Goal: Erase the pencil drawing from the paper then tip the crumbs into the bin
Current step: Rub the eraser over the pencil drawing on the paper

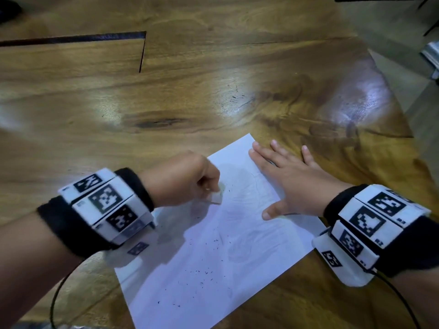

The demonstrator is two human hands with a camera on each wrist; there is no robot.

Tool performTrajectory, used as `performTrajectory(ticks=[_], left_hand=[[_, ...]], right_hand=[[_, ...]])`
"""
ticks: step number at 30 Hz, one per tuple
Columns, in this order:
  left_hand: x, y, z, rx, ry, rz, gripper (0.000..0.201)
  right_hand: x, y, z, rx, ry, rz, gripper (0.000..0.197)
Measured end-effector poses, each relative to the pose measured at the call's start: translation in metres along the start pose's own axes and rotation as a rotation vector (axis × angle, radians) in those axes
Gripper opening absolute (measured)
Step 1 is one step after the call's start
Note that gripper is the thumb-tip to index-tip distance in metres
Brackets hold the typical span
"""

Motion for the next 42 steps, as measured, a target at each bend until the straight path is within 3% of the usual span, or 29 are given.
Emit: performTrajectory(ticks=[4, 7, 9, 13, 14, 18, 20, 25, 28, 31, 34, 38, 42], left_hand=[[-0.047, 0.032, 0.022, 0.002, 0.008, 0.209, 0.01], [-0.049, 0.047, 0.025, -0.038, 0.003, 0.218, 0.009], [-0.031, 0.034, 0.023, 0.009, -0.002, 0.196, 0.009], [0.017, 0.007, 0.019, 0.049, 0.045, -0.065, 0.005], [0.014, 0.008, 0.018, 0.042, 0.036, -0.066, 0.003], [-0.038, 0.033, 0.025, 0.061, 0.043, 0.214, 0.004], [-0.043, 0.043, 0.028, 0.059, 0.066, 0.248, 0.003], [0.012, -0.003, 0.023, 0.185, 0.067, 0.096, 0.014], [0.038, -0.026, 0.017, 0.18, 0.041, -0.032, 0.017], [0.008, -0.008, 0.017, 0.119, 0.05, 0.096, 0.017], [-0.027, 0.023, 0.018, 0.046, 0.056, 0.238, 0.005], [-0.001, 0.005, 0.018, 0.099, 0.031, 0.205, 0.014], [0.041, -0.028, 0.012, 0.126, 0.022, 0.012, 0.013]], right_hand=[[0.001, 0.0, 0.0, 0.01, 0.004, -0.008, 0.118], [0.0, 0.0, -0.001, 0.018, -0.005, -0.015, 0.118], [0.0, -0.001, 0.0, 0.02, -0.012, -0.016, 0.118], [0.0, 0.0, 0.0, 0.014, -0.009, -0.012, 0.118], [0.0, 0.0, 0.0, 0.012, -0.004, -0.008, 0.118], [0.0, 0.0, 0.0, 0.019, -0.008, -0.01, 0.119], [0.0, 0.0, 0.0, 0.02, -0.006, -0.016, 0.119], [0.001, 0.0, 0.0, 0.006, 0.022, -0.016, 0.118], [0.001, 0.0, 0.0, 0.007, 0.025, -0.024, 0.118], [0.001, 0.001, -0.001, 0.008, 0.028, -0.026, 0.119], [0.001, 0.0, 0.0, 0.01, 0.031, -0.026, 0.119], [0.001, 0.0, 0.0, 0.0, 0.042, -0.022, 0.118], [0.002, 0.0, -0.001, -0.006, 0.041, -0.022, 0.118]])
Point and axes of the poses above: each hand's wrist, its own y-axis towards the middle knuckle, its own x-axis out of the palm, z = x × y, the point moved 9 cm from there along y, towards the middle knuckle, and after that the axes turned 15 degrees about -z, right-handed, at the moved point
